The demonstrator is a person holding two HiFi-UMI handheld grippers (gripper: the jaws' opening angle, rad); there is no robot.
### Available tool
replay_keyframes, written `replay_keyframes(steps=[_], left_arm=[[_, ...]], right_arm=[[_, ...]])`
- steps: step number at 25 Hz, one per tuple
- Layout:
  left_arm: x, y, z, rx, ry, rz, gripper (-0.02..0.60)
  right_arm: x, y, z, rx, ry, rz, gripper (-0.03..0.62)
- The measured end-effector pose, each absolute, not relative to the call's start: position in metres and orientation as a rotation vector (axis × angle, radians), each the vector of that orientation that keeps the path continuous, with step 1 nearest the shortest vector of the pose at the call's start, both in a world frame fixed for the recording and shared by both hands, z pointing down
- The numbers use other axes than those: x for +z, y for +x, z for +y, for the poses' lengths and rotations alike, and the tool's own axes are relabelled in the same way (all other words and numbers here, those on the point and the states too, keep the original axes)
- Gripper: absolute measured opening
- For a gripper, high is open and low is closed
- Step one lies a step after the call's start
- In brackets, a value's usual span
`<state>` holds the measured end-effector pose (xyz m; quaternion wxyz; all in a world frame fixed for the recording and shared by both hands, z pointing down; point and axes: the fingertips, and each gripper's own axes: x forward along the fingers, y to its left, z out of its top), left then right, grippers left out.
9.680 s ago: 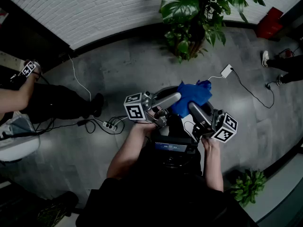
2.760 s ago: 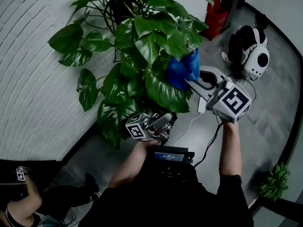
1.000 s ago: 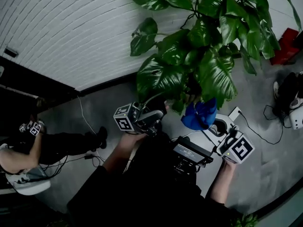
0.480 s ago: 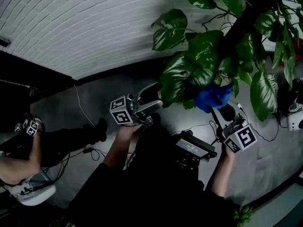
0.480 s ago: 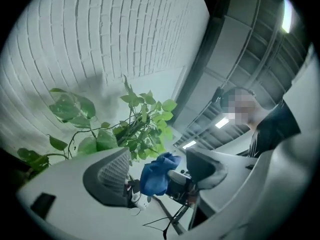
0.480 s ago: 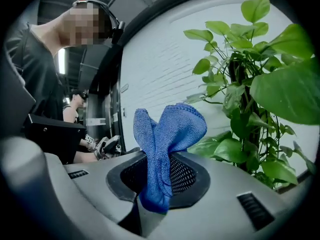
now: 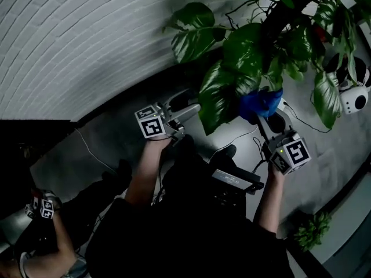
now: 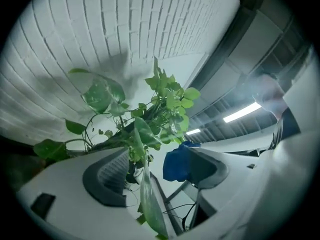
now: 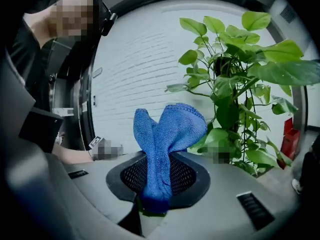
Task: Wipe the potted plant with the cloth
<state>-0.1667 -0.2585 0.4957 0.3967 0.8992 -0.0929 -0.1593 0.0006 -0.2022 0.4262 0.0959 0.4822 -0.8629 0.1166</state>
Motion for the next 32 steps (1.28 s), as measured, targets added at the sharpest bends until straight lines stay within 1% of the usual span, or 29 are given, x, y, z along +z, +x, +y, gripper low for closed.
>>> replay_keyframes(steps=[6, 11, 20, 27, 32], left_arm=[[0.49, -0.128, -0.255, -0.439, 2.201, -0.036, 0.374], [0.482, -0.112, -0.25, -0.46, 2.18, -0.003, 0.374], [0.471, -0.103, -0.249, -0.486, 2.194, -0.033, 0.374], [0.472, -0.102, -0.245, -0.488, 2.177, -0.029, 0.374], [0.472, -0.105, -0.243, -0.519, 2.163, -0.011, 0.374]], right_arm=[[0.437, -0.018, -0.235, 0.303, 1.356, -2.532, 0.107], [0.445, -0.036, -0.281, 0.237, 1.269, -2.559, 0.107], [0.451, -0.023, -0.326, 0.15, 1.306, -2.496, 0.107], [0.452, 0.0, -0.35, 0.043, 1.438, -2.348, 0.107], [0.454, -0.016, -0.357, -0.04, 1.369, -2.29, 0.107]])
